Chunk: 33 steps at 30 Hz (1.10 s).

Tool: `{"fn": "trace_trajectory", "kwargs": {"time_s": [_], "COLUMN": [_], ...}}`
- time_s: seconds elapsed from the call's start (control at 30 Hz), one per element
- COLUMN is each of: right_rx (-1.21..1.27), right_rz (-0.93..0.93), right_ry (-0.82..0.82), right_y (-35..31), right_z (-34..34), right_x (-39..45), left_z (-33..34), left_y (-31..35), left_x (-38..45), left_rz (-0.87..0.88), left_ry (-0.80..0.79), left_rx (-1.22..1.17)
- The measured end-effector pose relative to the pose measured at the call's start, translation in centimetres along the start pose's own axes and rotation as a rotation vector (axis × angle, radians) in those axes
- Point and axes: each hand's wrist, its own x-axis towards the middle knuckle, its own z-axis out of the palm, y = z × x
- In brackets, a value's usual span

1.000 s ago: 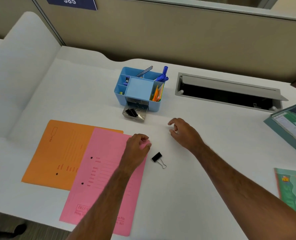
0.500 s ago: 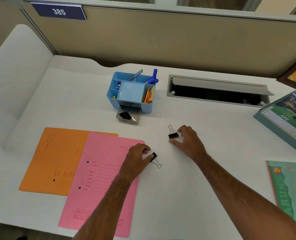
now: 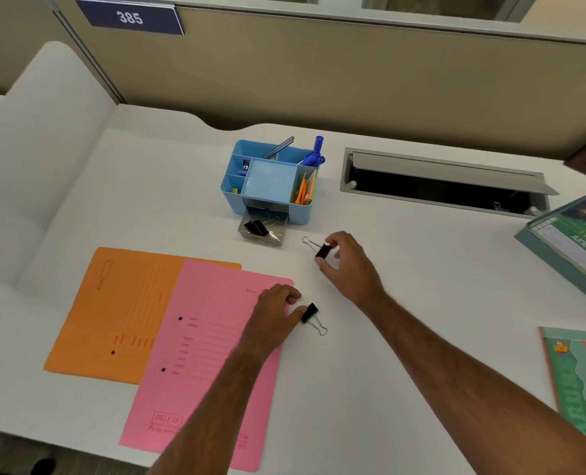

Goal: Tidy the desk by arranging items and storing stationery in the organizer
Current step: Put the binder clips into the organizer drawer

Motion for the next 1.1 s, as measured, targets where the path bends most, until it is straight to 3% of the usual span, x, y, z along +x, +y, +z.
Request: {"fn": "trace_trajectory", "kwargs": {"time_s": [0.23,0.7,1.1], "right_rx": [0.034,0.184,0.137], "right_rz": [-0.108,0.046,0.119], "right_ry": [-0.003,0.015,-0.019], "right_y": [-5.3,-6.8,-1.6], "right_z": [1.6,4.9,2.6], "right_x": [3.3,5.1,3.0], "left_z": [0.0,-0.5,-1.9], "left_y": [0.2,0.5,1.3], "left_x": [0.1,0.3,0.4], "left_rz": [-0.026,-0.023,0.201], "left_ry": [0.009,-0.022,-0.379], "left_rx": [-0.012,0.020,0.256]}}
